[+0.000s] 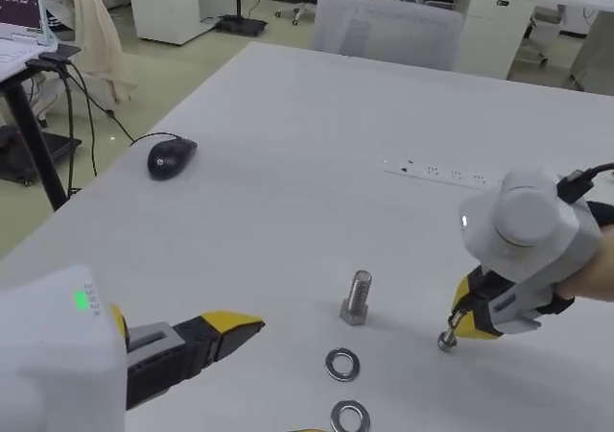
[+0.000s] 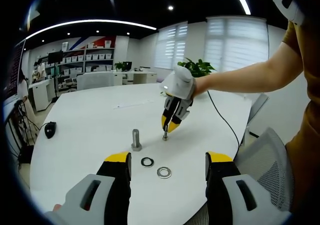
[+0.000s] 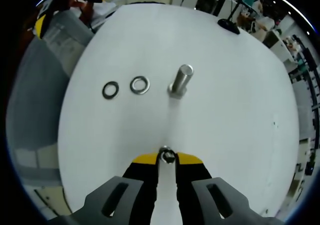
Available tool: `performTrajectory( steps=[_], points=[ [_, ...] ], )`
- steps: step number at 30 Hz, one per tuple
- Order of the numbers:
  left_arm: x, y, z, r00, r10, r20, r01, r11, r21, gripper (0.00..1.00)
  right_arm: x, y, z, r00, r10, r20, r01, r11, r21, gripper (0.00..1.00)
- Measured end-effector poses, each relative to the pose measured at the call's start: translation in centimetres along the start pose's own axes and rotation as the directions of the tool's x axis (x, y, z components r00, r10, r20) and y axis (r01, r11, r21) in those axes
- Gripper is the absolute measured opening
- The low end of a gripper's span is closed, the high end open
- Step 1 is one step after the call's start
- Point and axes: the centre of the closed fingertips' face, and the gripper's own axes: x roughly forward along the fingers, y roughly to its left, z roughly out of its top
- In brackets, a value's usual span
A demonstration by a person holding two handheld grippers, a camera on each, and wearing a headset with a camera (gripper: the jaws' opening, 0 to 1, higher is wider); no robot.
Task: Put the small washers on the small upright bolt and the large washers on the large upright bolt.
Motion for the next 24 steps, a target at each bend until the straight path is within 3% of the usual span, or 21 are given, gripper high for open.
performTrajectory(
  steps=[15,24],
  points=[
    [0.4,0.5,-0.3,0.9999,-0.001,-0.012,0.001,1.000,-0.009,0.59,1.7,0.1,-0.7,0.9998,0.021,0.000,-0.021,1.000,0.007,0.14],
    [0.5,0.6,-0.7,0.9998,-0.002,-0.018,0.002,1.000,-0.012,0.59,1.6,0.1,-1.3,1.0000,0.006,0.006,-0.006,1.000,0.017,0.17]
  ],
)
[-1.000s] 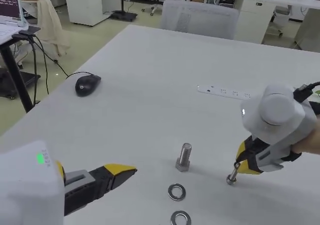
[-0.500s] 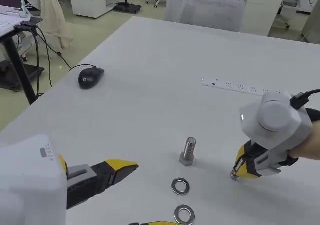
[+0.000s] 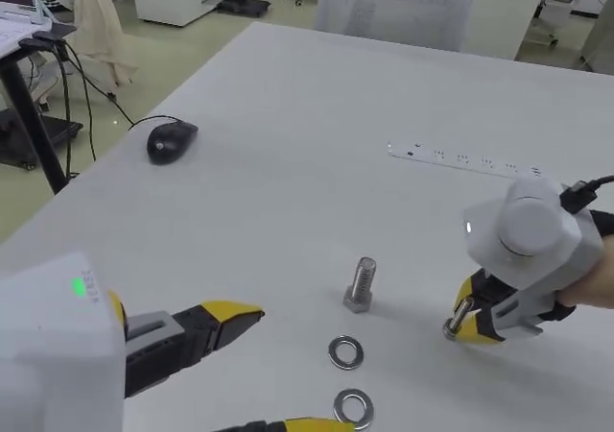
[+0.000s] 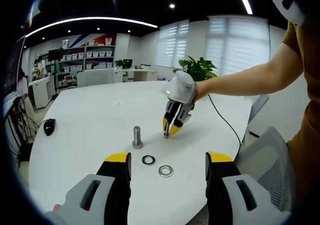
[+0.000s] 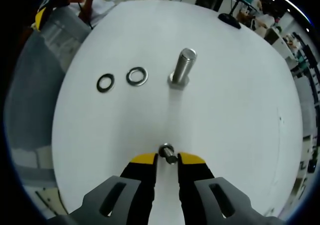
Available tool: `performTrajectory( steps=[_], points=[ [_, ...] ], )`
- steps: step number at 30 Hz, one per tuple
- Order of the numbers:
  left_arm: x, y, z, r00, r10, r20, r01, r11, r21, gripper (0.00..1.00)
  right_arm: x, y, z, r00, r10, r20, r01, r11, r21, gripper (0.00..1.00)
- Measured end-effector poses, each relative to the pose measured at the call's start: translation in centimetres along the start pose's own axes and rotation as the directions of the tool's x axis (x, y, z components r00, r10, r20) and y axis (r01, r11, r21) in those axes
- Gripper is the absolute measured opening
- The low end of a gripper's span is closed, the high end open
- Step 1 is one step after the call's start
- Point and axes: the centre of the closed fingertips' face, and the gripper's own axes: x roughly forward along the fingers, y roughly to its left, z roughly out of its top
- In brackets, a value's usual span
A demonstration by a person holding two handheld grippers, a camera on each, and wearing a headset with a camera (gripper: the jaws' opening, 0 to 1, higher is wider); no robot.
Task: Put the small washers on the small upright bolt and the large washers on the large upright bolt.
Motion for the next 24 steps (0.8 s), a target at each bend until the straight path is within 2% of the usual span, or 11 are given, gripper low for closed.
performTrajectory(
  steps=[9,15,20,24],
  points=[
    [-0.1,-0.5,0.4,0.9999,-0.013,0.007,0.013,1.000,0.019,0.59,-1.0,0.9,-1.1,0.9997,-0.021,-0.008,0.021,0.999,0.027,0.17],
    [-0.3,-1.1,0.5,0.9997,-0.024,0.007,0.024,0.999,0.035,0.59,-1.1,2.4,-1.3,0.9998,-0.021,-0.005,0.021,0.999,0.043,0.17],
    [-0.4,-1.4,0.3,0.9997,-0.026,0.004,0.025,0.999,0.042,0.59,-0.1,5.0,-0.3,0.9999,0.015,0.005,-0.015,0.999,0.035,0.17],
    [-0.9,-1.8,0.7,0.9995,-0.028,0.014,0.027,0.998,0.049,0.59,0.6,6.4,0.6,0.9993,0.035,0.014,-0.036,0.999,0.028,0.17]
  ],
)
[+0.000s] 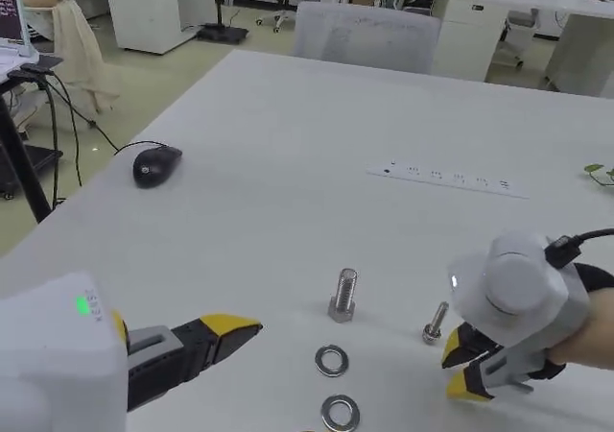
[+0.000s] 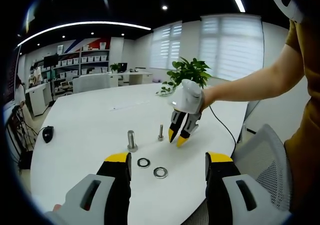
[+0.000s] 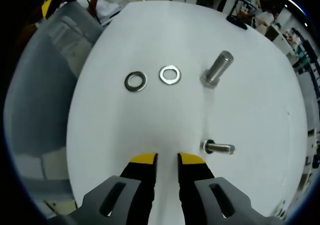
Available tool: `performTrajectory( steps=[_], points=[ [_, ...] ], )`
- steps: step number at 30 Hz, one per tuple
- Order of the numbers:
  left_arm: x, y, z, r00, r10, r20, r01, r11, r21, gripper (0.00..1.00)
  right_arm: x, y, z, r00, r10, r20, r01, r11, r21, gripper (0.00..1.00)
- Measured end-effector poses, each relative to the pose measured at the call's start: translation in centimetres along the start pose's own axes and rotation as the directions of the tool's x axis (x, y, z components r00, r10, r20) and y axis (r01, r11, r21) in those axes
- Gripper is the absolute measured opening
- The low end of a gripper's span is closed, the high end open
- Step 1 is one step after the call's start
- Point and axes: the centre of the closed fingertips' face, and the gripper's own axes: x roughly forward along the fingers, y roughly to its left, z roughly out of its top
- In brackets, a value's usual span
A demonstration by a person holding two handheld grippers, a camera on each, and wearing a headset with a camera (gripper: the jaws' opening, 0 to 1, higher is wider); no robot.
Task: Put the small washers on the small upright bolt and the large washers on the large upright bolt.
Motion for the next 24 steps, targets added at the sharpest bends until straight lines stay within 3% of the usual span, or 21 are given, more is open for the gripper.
performTrajectory(
  steps=[9,16,24],
  points=[
    [-0.5,-0.2,0.0,0.9999,0.012,0.010,-0.012,1.000,0.001,0.59,0.5,1.6,1.6,0.9995,0.025,0.020,-0.024,1.000,-0.014,0.17],
    [-0.3,-0.5,0.1,1.0000,0.007,0.007,-0.007,1.000,0.015,0.59,1.3,3.0,3.7,0.9973,0.059,0.044,-0.057,0.997,-0.058,0.19],
    [-0.3,0.1,-0.1,0.9998,0.015,0.012,-0.015,1.000,0.010,0.59,2.2,3.7,6.2,0.9935,0.091,0.069,-0.084,0.991,-0.100,0.21]
  ],
)
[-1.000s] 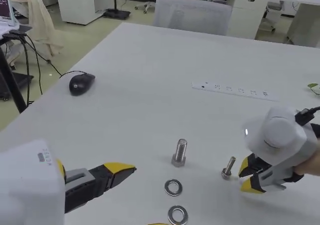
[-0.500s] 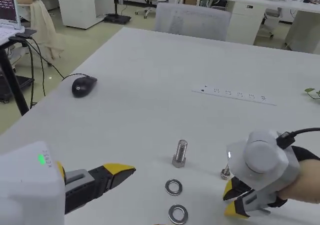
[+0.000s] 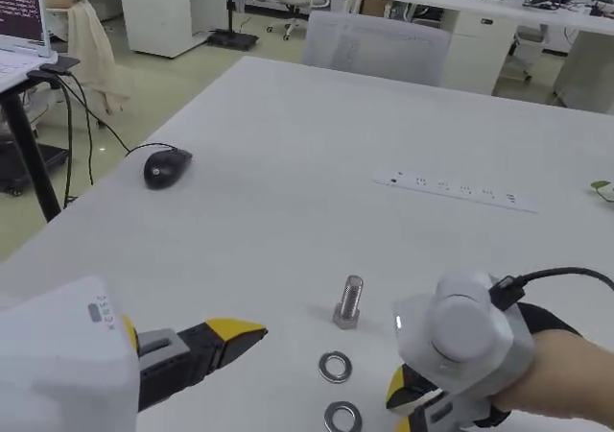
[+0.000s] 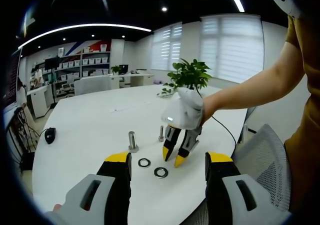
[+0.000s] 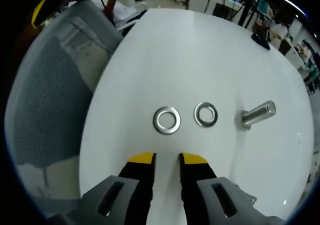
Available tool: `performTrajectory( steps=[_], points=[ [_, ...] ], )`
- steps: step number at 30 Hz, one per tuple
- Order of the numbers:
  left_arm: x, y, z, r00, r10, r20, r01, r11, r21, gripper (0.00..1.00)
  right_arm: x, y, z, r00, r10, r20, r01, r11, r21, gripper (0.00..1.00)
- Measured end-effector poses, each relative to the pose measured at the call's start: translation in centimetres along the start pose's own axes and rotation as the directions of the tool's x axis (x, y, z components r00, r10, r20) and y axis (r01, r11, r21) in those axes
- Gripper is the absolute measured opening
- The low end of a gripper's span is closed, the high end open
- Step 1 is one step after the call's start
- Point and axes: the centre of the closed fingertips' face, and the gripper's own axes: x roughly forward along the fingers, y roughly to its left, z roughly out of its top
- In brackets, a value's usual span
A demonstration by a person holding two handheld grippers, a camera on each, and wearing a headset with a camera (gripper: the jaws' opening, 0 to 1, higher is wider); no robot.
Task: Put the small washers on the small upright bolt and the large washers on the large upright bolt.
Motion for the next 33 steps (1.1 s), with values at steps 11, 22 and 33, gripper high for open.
performTrajectory(
  steps=[11,22,33],
  points=[
    [-0.1,0.6,-0.2,0.9999,0.012,0.003,-0.012,1.000,-0.008,0.59,1.0,0.0,2.4,0.9996,0.025,0.012,-0.024,0.998,-0.066,0.25],
    [-0.5,1.1,-0.6,0.9994,0.035,0.006,-0.035,0.999,-0.019,0.59,1.4,0.0,3.4,0.9989,0.046,-0.010,-0.046,0.992,-0.118,0.27],
    [-0.5,1.0,-0.7,0.9992,0.039,0.008,-0.038,0.999,-0.028,0.59,1.4,-0.1,3.4,0.9982,0.056,-0.023,-0.058,0.989,-0.139,0.27]
  ],
)
